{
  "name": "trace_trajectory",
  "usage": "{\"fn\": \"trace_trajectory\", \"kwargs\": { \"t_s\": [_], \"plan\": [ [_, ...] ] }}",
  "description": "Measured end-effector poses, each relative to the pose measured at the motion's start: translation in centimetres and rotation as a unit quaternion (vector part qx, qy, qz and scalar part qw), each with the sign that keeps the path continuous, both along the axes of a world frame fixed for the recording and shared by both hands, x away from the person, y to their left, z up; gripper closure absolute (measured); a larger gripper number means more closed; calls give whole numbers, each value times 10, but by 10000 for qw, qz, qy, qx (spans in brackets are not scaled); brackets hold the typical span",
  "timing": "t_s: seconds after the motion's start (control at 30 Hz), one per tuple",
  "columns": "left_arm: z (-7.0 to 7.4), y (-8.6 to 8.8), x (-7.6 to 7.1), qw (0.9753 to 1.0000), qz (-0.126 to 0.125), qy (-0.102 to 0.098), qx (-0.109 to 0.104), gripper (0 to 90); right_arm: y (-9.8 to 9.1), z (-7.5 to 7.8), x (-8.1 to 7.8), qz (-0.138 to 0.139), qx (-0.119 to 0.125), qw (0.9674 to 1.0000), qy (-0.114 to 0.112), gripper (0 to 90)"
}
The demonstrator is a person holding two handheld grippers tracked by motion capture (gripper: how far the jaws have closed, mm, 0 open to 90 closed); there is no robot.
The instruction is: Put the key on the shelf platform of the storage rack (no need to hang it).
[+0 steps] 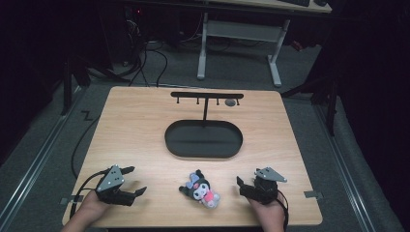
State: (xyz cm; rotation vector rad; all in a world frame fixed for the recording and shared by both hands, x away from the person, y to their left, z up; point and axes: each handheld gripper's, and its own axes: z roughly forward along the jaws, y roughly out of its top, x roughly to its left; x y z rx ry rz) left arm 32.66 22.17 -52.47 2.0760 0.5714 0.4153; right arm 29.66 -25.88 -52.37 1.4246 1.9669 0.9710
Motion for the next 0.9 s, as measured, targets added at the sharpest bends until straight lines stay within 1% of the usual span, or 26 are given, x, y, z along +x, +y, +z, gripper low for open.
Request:
{"fn": "trace_trajectory", "kwargs": {
  "t_s": [0.07, 0.1, 0.23, 0.33, 0.5, 0.63, 0.7, 0.77, 0.83, 0.9],
  "plan": [
    [0, 0, 0, 10000, 0, 1, -3, 155, 0, 0, 0, -25, 3, 10000, -11, 154],
    [0, 0, 0, 10000, -1, 5, -5, 156, -1, 1, -1, -84, -23, 10000, -9, 152],
    [0, -1, 1, 10000, -9, 29, 15, 155, -4, 1, -3, -118, -49, 9999, -25, 149],
    [0, -1, 2, 10000, -9, 47, 15, 156, -5, 3, -5, -174, -22, 9998, -26, 149],
    [0, -1, 2, 10000, -14, 49, 17, 155, -5, 3, -5, -168, -61, 9998, -30, 147],
    [0, -1, 2, 10000, -17, 46, 27, 155, 0, 7, -6, -119, -52, 9999, -60, 143],
    [0, -1, 1, 10000, -18, 45, 27, 155, 5, 11, -9, -52, -57, 9999, -124, 141],
    [0, -1, 2, 10000, -19, 45, 26, 156, 10, 15, -12, 27, -14, 9998, -188, 141],
    [0, -1, 2, 10000, -19, 57, 27, 156, 17, 19, -16, 145, 22, 9995, -286, 144],
    [0, -1, 2, 10000, -20, 61, 32, 155, 25, 23, -20, 282, 71, 9990, -328, 150]
  ]
}}
